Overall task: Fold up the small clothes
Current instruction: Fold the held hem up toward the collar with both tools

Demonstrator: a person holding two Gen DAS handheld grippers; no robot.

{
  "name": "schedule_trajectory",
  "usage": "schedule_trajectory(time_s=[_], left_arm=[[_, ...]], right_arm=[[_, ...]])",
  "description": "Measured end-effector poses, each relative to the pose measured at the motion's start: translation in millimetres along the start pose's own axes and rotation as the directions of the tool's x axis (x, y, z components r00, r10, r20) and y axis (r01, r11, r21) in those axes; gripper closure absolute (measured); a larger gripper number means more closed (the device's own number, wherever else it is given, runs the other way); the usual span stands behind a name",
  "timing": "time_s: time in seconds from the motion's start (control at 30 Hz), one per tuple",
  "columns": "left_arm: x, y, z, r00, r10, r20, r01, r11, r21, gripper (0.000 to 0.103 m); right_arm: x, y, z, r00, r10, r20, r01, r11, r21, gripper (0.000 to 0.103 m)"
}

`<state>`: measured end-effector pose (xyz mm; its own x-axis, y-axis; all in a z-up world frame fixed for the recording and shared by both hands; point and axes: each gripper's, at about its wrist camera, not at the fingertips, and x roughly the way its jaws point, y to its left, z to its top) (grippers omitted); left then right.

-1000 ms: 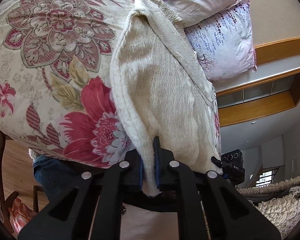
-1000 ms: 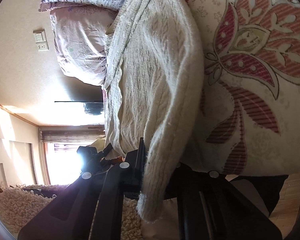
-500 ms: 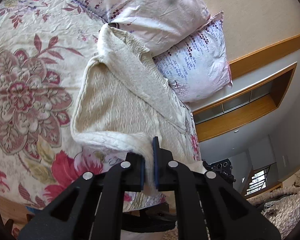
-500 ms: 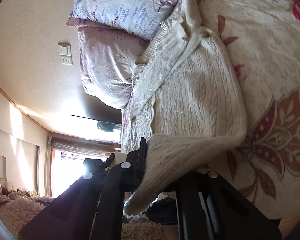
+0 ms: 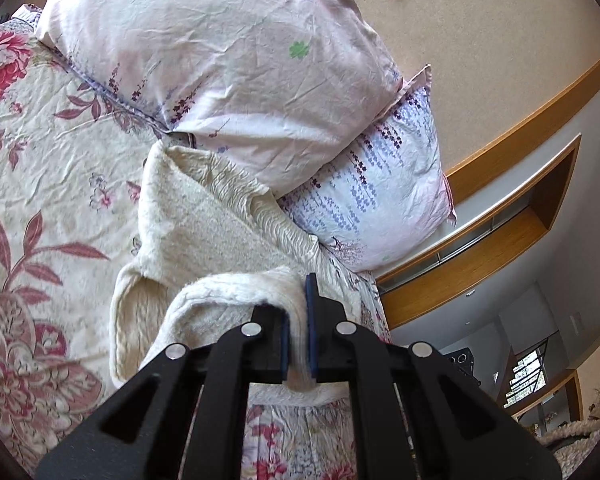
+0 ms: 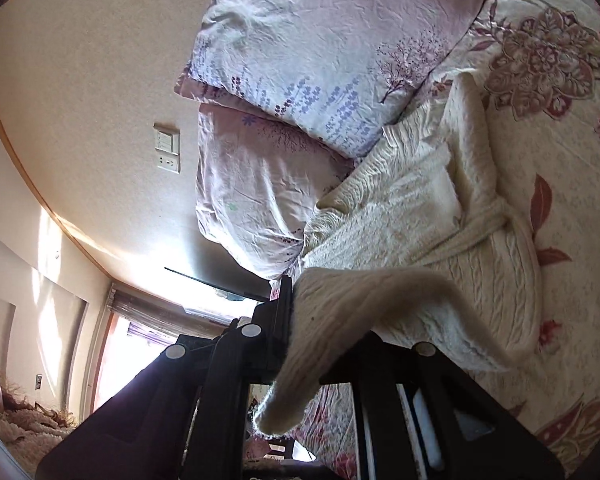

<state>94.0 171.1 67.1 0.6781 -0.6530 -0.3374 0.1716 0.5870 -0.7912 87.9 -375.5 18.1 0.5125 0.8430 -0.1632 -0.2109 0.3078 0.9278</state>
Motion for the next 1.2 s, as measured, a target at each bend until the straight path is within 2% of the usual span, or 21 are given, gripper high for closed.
schedule_trajectory(time_s=[0.17,0.43,0.6,0.7,0.87,1.07,1.2], left_arm=[[21.0,1.2,21.9,1.000,0.017,0.021,-0.017,1.000,0.003,0.097],[67.3,5.4,51.7,0.999,0.048,0.025,-0.048,0.999,0.005,0.097],[97.0,21.5,73.7,0.996,0.079,0.043,-0.076,0.995,-0.057,0.097],[114.4,40.0,80.6,0.991,0.132,0.037,-0.127,0.984,-0.123,0.097],[135.0,68.9,81.2,0.981,0.192,0.015,-0.183,0.956,-0.228,0.097],[146.8,72.4,87.5,0.975,0.221,0.010,-0.213,0.949,-0.233,0.097],[159.1,78.3,92.5,0.966,0.257,-0.018,-0.253,0.934,-0.252,0.097]], right_arm=[[13.4,1.5,29.6,0.999,-0.041,0.035,0.042,0.999,-0.018,0.095],[47.6,-3.0,73.9,0.994,-0.104,0.027,0.104,0.994,-0.026,0.095],[67.7,-11.5,106.8,0.990,-0.140,0.028,0.140,0.990,0.003,0.095],[80.5,-30.2,123.6,0.981,-0.192,0.023,0.191,0.980,0.056,0.095],[97.6,-61.8,133.7,0.970,-0.243,-0.011,0.242,0.961,0.136,0.095],[102.7,-71.9,143.4,0.970,-0.244,-0.019,0.244,0.957,0.156,0.095],[109.3,-80.7,148.4,0.963,-0.269,-0.032,0.270,0.943,0.193,0.094]])
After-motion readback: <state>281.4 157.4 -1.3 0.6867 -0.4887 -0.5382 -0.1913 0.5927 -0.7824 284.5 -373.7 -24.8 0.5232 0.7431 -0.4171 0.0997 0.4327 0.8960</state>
